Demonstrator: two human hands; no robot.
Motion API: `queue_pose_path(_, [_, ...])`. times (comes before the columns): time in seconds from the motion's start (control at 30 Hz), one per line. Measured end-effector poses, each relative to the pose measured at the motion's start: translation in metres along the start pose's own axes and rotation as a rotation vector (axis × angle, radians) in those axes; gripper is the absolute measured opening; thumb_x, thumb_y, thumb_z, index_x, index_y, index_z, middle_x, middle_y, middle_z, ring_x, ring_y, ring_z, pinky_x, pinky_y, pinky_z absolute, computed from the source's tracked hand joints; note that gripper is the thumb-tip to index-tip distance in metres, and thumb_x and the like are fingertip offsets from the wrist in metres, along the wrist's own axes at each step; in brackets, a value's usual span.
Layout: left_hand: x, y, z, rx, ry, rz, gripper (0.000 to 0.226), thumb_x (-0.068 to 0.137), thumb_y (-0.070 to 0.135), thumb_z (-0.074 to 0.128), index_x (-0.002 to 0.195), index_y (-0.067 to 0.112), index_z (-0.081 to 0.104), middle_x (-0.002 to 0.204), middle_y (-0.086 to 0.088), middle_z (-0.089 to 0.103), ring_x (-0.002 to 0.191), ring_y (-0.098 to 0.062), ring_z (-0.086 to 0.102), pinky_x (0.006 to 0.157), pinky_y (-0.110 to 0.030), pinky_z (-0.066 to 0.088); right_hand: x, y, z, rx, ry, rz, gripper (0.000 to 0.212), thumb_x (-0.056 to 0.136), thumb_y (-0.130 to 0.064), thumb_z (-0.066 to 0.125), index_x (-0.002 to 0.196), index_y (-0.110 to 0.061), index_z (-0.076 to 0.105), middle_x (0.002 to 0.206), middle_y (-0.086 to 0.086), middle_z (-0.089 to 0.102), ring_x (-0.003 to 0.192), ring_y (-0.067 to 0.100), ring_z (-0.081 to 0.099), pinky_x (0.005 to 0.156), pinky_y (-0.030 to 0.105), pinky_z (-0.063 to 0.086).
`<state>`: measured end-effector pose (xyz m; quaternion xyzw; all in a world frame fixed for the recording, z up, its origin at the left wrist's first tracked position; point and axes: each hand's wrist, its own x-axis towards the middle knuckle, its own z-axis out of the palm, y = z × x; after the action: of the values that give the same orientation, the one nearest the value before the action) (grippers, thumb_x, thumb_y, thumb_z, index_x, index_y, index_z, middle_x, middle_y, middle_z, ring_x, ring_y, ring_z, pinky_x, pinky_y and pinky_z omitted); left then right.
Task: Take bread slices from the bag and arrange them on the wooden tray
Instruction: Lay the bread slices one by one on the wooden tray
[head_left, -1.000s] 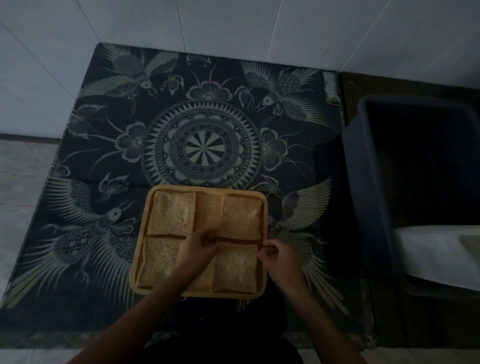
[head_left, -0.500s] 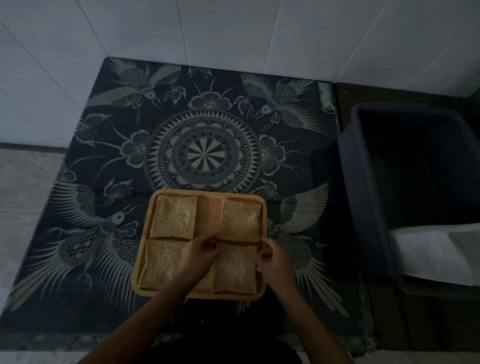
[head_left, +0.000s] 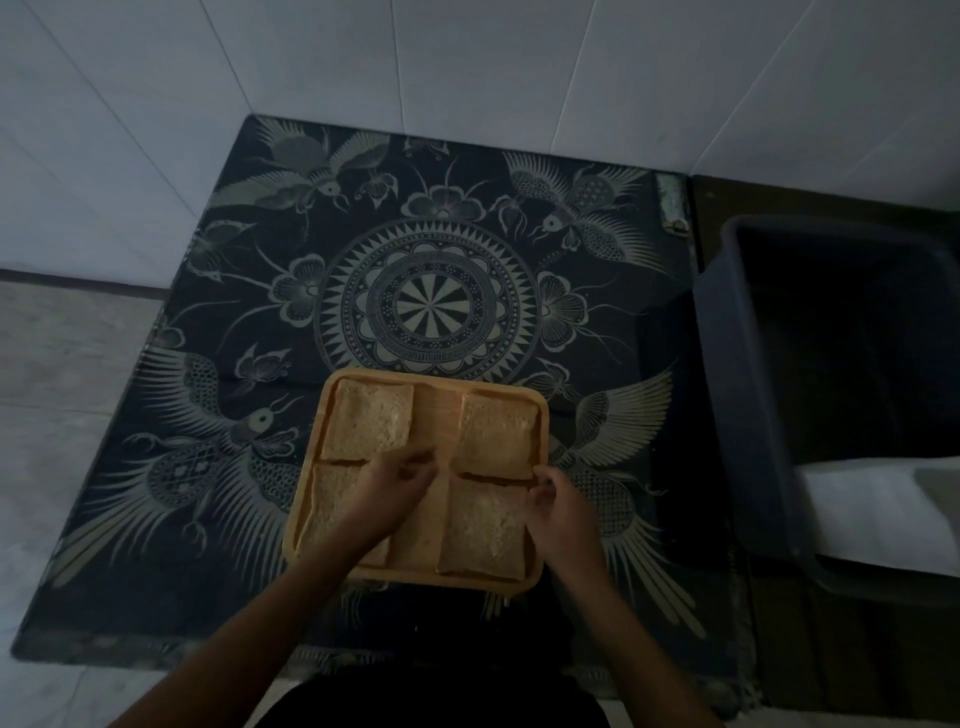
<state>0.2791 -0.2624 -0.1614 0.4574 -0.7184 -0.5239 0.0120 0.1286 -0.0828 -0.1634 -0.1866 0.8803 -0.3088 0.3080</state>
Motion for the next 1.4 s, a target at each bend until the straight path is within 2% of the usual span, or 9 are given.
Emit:
queue_pose_path(0.13, [-0.002, -0.012, -0.038, -0.028, 0.087, 0.050, 0.024, 0.097, 0.026, 0.061, 0.118, 0.029, 0.070, 0.106, 0.012, 0.073, 0.089, -0.006, 0.072, 0.079, -0.036, 0.063, -0.003, -0.017, 0.013, 0.014, -0.071, -0.038, 0.034, 0.096, -0.024, 0.065, 0.129, -0.016, 0.063, 0.109, -0.003, 0.070, 0.097, 0.008, 0.066, 0.086, 0.032, 0.057])
queue_pose_path(0.23, [-0.005, -0.025, -0.063, 0.026, 0.127, 0.051, 0.022, 0.096, 0.027, 0.061, 0.116, 0.031, 0.071, 0.109, 0.011, 0.072, 0.091, -0.004, 0.069, 0.075, -0.028, 0.060, -0.008, -0.034, 0.028, 0.044, -0.152, -0.070, 0.026, 0.097, -0.024, 0.062, 0.123, -0.021, 0.065, 0.107, -0.009, 0.067, 0.093, -0.002, 0.062, 0.075, 0.017, 0.050])
queue_pose_path(0.3, [-0.008, -0.035, -0.077, 0.060, 0.147, 0.044, 0.023, 0.096, 0.025, 0.062, 0.117, 0.028, 0.071, 0.107, 0.009, 0.073, 0.087, -0.002, 0.069, 0.069, -0.020, 0.055, -0.012, -0.043, 0.040, 0.054, -0.182, -0.090, 0.022, 0.098, -0.027, 0.062, 0.120, -0.024, 0.067, 0.105, -0.014, 0.068, 0.094, -0.004, 0.062, 0.076, 0.016, 0.051])
queue_pose_path(0.43, [-0.015, -0.054, -0.099, 0.110, 0.185, 0.008, 0.024, 0.095, 0.022, 0.062, 0.117, 0.022, 0.073, 0.101, 0.004, 0.074, 0.084, -0.003, 0.068, 0.067, -0.022, 0.051, -0.017, -0.059, 0.064, 0.072, -0.234, -0.086, 0.019, 0.099, -0.034, 0.060, 0.115, -0.028, 0.068, 0.103, -0.019, 0.067, 0.094, -0.006, 0.062, 0.074, 0.014, 0.049])
queue_pose_path(0.67, [-0.024, -0.082, -0.124, 0.101, 0.120, -0.023, 0.022, 0.096, 0.021, 0.061, 0.112, 0.019, 0.075, 0.101, 0.003, 0.076, 0.092, -0.011, 0.071, 0.084, -0.034, 0.058, -0.021, -0.067, 0.106, 0.147, -0.302, 0.054, 0.029, 0.098, -0.032, 0.062, 0.124, -0.018, 0.065, 0.114, -0.001, 0.068, 0.105, 0.015, 0.067, 0.095, 0.045, 0.058])
queue_pose_path(0.83, [-0.029, -0.089, -0.123, 0.092, 0.056, 0.001, 0.018, 0.095, 0.019, 0.062, 0.107, 0.017, 0.075, 0.093, 0.005, 0.075, 0.085, -0.008, 0.071, 0.080, -0.029, 0.058, -0.026, -0.068, 0.131, 0.172, -0.304, 0.145, 0.042, 0.097, -0.035, 0.063, 0.135, -0.017, 0.057, 0.105, -0.014, 0.062, 0.098, 0.012, 0.067, 0.091, 0.042, 0.061])
queue_pose_path(0.97, [-0.030, -0.091, -0.118, 0.111, 0.029, 0.022, 0.019, 0.095, 0.019, 0.062, 0.109, 0.017, 0.075, 0.097, 0.008, 0.073, 0.085, 0.000, 0.065, 0.074, -0.012, 0.048, -0.028, -0.070, 0.141, 0.133, -0.252, 0.130, 0.042, 0.097, -0.033, 0.064, 0.136, -0.018, 0.058, 0.101, -0.018, 0.061, 0.102, 0.012, 0.066, 0.093, 0.044, 0.060])
queue_pose_path(1.13, [-0.026, -0.090, -0.117, 0.082, 0.009, 0.012, 0.021, 0.096, 0.021, 0.061, 0.110, 0.016, 0.075, 0.103, 0.002, 0.075, 0.092, -0.009, 0.068, 0.085, -0.028, 0.054, -0.025, -0.070, 0.142, 0.101, -0.189, 0.111, 0.034, 0.101, -0.021, 0.056, 0.134, -0.019, 0.060, 0.118, -0.002, 0.065, 0.108, 0.016, 0.066, 0.093, 0.045, 0.060])
queue_pose_path(1.4, [-0.022, -0.093, -0.118, 0.067, -0.016, -0.005, 0.020, 0.096, 0.017, 0.060, 0.109, 0.012, 0.075, 0.102, -0.002, 0.075, 0.093, -0.016, 0.071, 0.091, -0.043, 0.058, -0.026, -0.069, 0.145, 0.129, -0.192, 0.139, 0.033, 0.100, -0.020, 0.058, 0.133, -0.021, 0.060, 0.100, -0.018, 0.059, 0.091, 0.012, 0.070, 0.083, 0.043, 0.064])
